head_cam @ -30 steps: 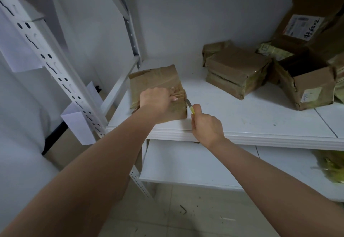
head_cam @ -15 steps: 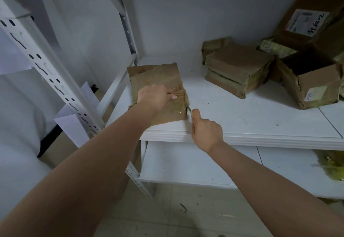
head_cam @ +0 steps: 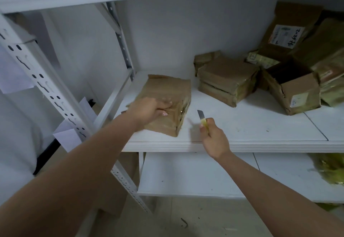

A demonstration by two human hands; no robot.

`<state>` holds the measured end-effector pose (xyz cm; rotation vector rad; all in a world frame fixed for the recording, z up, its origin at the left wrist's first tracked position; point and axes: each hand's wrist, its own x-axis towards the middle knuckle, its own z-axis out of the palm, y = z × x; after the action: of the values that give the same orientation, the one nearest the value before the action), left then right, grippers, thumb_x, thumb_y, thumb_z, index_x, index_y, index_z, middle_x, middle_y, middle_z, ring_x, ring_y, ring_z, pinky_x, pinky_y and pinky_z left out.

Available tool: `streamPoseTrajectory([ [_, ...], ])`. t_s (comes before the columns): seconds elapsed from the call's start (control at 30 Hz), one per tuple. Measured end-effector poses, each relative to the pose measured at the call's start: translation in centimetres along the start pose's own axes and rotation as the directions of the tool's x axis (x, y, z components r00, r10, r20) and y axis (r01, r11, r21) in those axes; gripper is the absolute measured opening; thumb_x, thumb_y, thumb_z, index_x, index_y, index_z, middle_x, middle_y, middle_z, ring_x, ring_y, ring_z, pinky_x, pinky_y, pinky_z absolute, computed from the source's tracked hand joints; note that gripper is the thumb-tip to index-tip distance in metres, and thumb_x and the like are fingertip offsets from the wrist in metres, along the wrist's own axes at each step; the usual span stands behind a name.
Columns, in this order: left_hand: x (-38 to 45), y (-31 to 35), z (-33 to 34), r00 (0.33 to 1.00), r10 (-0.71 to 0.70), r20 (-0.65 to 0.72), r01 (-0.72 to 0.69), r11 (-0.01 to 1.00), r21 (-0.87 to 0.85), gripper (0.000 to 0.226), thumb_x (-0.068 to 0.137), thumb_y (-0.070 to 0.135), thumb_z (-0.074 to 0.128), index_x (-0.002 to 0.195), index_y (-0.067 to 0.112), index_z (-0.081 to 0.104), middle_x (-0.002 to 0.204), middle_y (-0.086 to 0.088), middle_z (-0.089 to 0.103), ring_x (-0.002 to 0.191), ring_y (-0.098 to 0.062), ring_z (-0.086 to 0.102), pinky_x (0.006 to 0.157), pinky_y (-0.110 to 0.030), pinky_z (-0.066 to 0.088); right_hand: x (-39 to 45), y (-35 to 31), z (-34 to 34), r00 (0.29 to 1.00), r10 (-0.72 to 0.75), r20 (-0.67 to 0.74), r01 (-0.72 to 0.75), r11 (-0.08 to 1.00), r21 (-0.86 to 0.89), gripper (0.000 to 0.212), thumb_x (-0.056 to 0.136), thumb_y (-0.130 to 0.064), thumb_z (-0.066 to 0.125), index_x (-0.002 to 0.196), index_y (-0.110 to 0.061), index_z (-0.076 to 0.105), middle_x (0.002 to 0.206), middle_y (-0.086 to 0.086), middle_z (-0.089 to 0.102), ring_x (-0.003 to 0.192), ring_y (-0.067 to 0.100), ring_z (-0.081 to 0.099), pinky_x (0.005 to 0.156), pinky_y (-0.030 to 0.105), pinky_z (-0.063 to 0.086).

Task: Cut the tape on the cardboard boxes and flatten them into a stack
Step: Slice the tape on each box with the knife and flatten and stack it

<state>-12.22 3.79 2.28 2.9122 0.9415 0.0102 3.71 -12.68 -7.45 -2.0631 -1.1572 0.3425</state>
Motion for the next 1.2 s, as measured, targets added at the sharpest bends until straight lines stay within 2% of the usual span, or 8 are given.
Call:
streamPoseTrajectory([
  [0.07,-0.2,-1.4,-1.3,0.999,0.010,-0.032,-0.004,0.981,0.194,0.049,0.097,0.026,0.053,0.142,0.042,0.041,0.160,0.004,0.016,0.147,-0.025,0.013,0.115,-0.048,0.007,0.4,0.3,-0.8,0.998,0.031,-0.050,-0.030,0.999,0.022,0.022,0.101,-0.033,0.029,0.107,-0.014,0.039,0.077,0.010,0.060,0.071,0.032,0.058,0.063,0.037,0.044],
  [0.17,0.3,-2.8,-2.5,0.979,-0.147,-0.138,0.179,0.949,0.261,0.061,0.093,0.025,0.057,0.147,0.039,0.033,0.161,-0.008,0.010,0.148,-0.030,0.006,0.111,-0.063,0.008,1.2,0.5,-1.6,0.993,0.056,-0.100,-0.057,0.998,-0.005,0.023,0.102,-0.029,0.029,0.111,-0.012,0.041,0.080,0.011,0.059,0.075,0.034,0.058,0.065,0.037,0.044],
  [0.3,1.7,1.3,-1.2,0.967,-0.090,-0.237,0.104,0.993,0.047,0.053,0.098,0.029,0.049,0.148,0.021,0.033,0.157,-0.010,0.027,0.145,-0.026,0.021,0.113,-0.051,0.017,1.9,1.0,-1.9,0.987,0.098,-0.129,-0.111,0.990,-0.091,0.024,0.101,-0.029,0.032,0.112,-0.014,0.047,0.085,0.010,0.059,0.079,0.034,0.057,0.063,0.033,0.040],
  [0.4,2.8,4.7,1.1,0.970,-0.134,-0.201,0.157,0.982,0.101,0.055,0.098,0.033,0.049,0.148,0.020,0.030,0.156,-0.007,0.029,0.143,-0.029,0.025,0.114,-0.052,0.019,2.5,1.4,-2.2,0.986,0.116,-0.122,-0.133,0.981,-0.141,0.022,0.101,-0.030,0.034,0.112,-0.019,0.048,0.086,0.008,0.059,0.074,0.029,0.052,0.063,0.031,0.039],
  [0.53,2.8,3.5,1.2,0.949,-0.242,-0.204,0.271,0.954,0.130,0.057,0.085,-0.002,0.049,0.133,0.029,0.050,0.121,-0.004,0.064,0.116,-0.026,0.056,0.114,-0.047,0.020,3.3,2.1,-2.8,0.988,0.088,-0.123,-0.105,0.985,-0.138,0.021,0.101,-0.026,0.032,0.114,-0.019,0.048,0.084,0.008,0.059,0.072,0.031,0.052,0.065,0.034,0.046],
  [0.7,1.7,0.5,1.2,0.955,-0.237,-0.177,0.214,0.967,-0.141,0.059,0.084,-0.015,0.045,0.130,0.021,0.050,0.126,-0.010,0.060,0.107,-0.030,0.057,0.089,-0.038,0.047,4.0,1.9,-2.2,0.999,0.006,-0.035,-0.010,0.994,-0.105,0.019,0.101,-0.023,0.033,0.112,-0.017,0.047,0.084,0.011,0.060,0.073,0.033,0.056,0.068,0.039,0.050],
  [0.87,1.7,0.6,2.1,0.948,-0.239,-0.208,0.206,0.964,-0.167,0.045,0.089,-0.006,0.046,0.128,0.017,0.049,0.121,-0.013,0.062,0.103,-0.031,0.058,0.088,-0.035,0.042,4.8,0.7,-1.1,0.994,-0.100,0.050,0.106,0.984,-0.146,0.019,0.098,-0.017,0.036,0.114,-0.016,0.047,0.079,0.009,0.056,0.075,0.034,0.057,0.066,0.038,0.046],
  [1.2,2.0,0.5,2.6,0.934,-0.235,-0.271,0.198,0.968,-0.156,0.051,0.084,-0.013,0.048,0.124,0.017,0.052,0.119,-0.009,0.062,0.103,-0.030,0.058,0.100,-0.039,0.037,5.4,0.2,0.4,0.981,-0.194,-0.009,0.188,0.962,-0.200,0.020,0.100,-0.022,0.038,0.116,-0.014,0.046,0.078,0.006,0.056,0.073,0.033,0.057,0.062,0.030,0.034],
])
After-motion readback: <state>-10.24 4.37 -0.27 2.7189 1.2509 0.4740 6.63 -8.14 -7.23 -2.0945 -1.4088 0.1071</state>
